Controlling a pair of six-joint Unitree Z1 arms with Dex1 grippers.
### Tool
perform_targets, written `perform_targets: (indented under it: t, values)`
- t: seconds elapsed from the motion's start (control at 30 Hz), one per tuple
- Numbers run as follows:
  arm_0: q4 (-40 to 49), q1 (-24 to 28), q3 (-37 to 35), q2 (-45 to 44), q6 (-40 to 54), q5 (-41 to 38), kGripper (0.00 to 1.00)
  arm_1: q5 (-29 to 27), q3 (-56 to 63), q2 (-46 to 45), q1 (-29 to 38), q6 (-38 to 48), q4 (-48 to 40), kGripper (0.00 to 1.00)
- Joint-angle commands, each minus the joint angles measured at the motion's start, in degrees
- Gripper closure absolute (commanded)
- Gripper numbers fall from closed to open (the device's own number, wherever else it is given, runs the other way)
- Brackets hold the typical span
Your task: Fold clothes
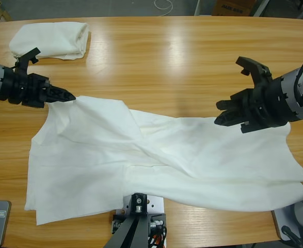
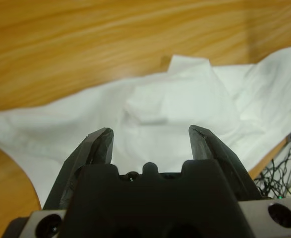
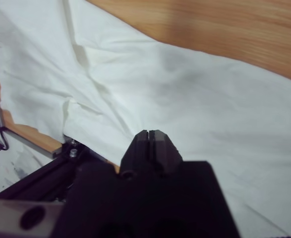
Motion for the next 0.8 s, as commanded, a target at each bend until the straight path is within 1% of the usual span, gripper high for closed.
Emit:
perform_targets:
  t: [0.03, 0.1, 0.13, 0.17, 0.2, 0.23, 0.37, 0.53, 0.6, 0.67, 0.8]
  values:
    - [-5.65, -0.33, 0.39, 8.37, -1.73, 0.15, 0.391, 1.25, 2.99, -1.42, -0.68, 0.57, -0.74, 1.000]
    - [-5.79, -0.60, 0.86, 8.69, -1.73, -0.13, 0.400, 1.25, 3.52, -1.49, -0.68, 0.66, -0.77, 1.000]
    - [-5.79, -0.60, 1.15, 8.69, -1.67, -0.19, 0.471, 1.25, 3.81, -1.49, -0.66, 0.71, -0.93, 1.000]
    - [-5.79, -0.60, 1.34, 8.72, -1.64, -0.20, 0.590, 1.28, 4.08, -1.49, -0.66, 0.75, -1.12, 1.000]
    - [-5.79, -0.60, 1.44, 8.77, -1.59, -0.34, 0.834, 1.34, 4.36, -1.44, -0.66, 0.78, -1.42, 1.000]
    - [-5.81, -0.63, 1.46, 8.77, -1.36, -0.57, 1.000, 1.37, 4.69, -1.35, -0.66, 0.84, -1.78, 1.000]
    - [-6.58, -1.06, 1.11, 8.74, -0.58, -2.98, 1.000, 2.22, 6.08, -1.05, -0.66, 1.24, -3.04, 1.000]
    - [-5.97, -1.90, 2.67, 7.46, 0.98, -2.35, 1.000, 2.44, 6.38, -0.93, -0.61, 1.54, -3.87, 1.000]
    - [-5.33, -2.16, 3.69, 5.59, 1.00, -2.00, 1.000, 2.90, 6.38, -0.79, -0.59, 1.56, -3.99, 1.000]
    - [-1.82, -3.36, 3.69, 2.39, 0.70, -1.05, 1.000, 3.16, 6.57, -0.93, -0.54, 1.57, -3.99, 1.000]
    - [9.05, -6.52, 3.73, -5.80, -2.69, 1.38, 1.000, 3.09, 7.12, -1.70, -0.50, 1.75, -4.29, 1.000]
